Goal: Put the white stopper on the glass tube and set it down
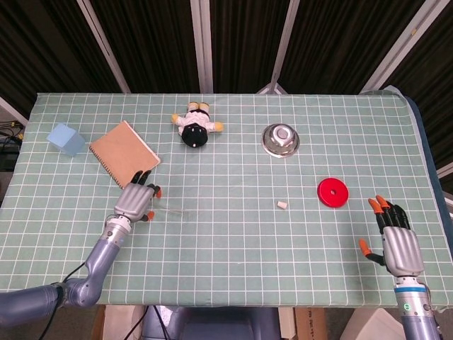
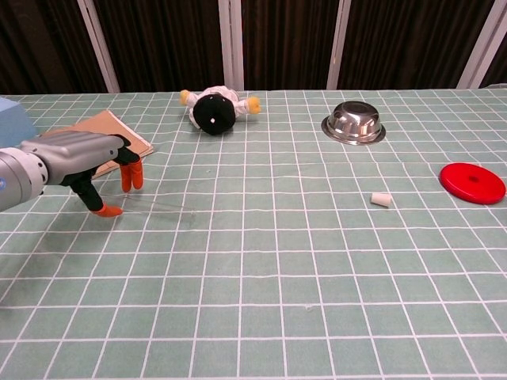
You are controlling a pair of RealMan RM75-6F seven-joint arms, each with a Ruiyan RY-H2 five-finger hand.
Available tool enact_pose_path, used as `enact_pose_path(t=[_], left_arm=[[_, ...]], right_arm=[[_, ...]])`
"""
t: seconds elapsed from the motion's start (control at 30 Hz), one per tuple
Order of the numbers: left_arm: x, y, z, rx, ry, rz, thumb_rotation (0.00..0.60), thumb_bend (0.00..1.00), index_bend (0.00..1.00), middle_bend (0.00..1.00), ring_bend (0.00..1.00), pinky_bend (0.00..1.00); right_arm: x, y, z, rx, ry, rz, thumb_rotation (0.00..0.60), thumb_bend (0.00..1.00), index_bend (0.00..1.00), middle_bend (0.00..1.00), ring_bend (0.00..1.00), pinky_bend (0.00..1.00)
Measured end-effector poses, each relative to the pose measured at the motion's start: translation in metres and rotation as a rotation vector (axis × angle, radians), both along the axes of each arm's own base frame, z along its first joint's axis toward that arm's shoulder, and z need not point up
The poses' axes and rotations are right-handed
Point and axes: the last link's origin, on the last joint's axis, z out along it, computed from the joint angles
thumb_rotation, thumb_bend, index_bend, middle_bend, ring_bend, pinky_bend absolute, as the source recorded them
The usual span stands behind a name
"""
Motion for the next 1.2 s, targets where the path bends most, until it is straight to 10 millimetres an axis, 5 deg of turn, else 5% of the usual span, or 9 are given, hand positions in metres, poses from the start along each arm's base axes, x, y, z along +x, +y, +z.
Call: enact_pose_path(t=[0.7,1.2], left_arm=[[-0.0022,0.0024,-0.0078,-0.021,0.024,0.011,0.600,0.43,0.48,0.42,0.00,0.00],[0.0007,0.0032,-0.0068,-0.011,-0.004,0.007,0.600,0.64,0.53,0.48,0.03,0.00]], right_arm=[[-0.0011,0.0009,-0.0001,-0.004,-0.013,-0.003,0.600,0.39,0.00,0.00,0.00,0.00],[-0.0006,0.0026,-0.0009,-0.002,-0.016,-0.004,0.600,0.38,0.00,0.00,0.00,0.00]])
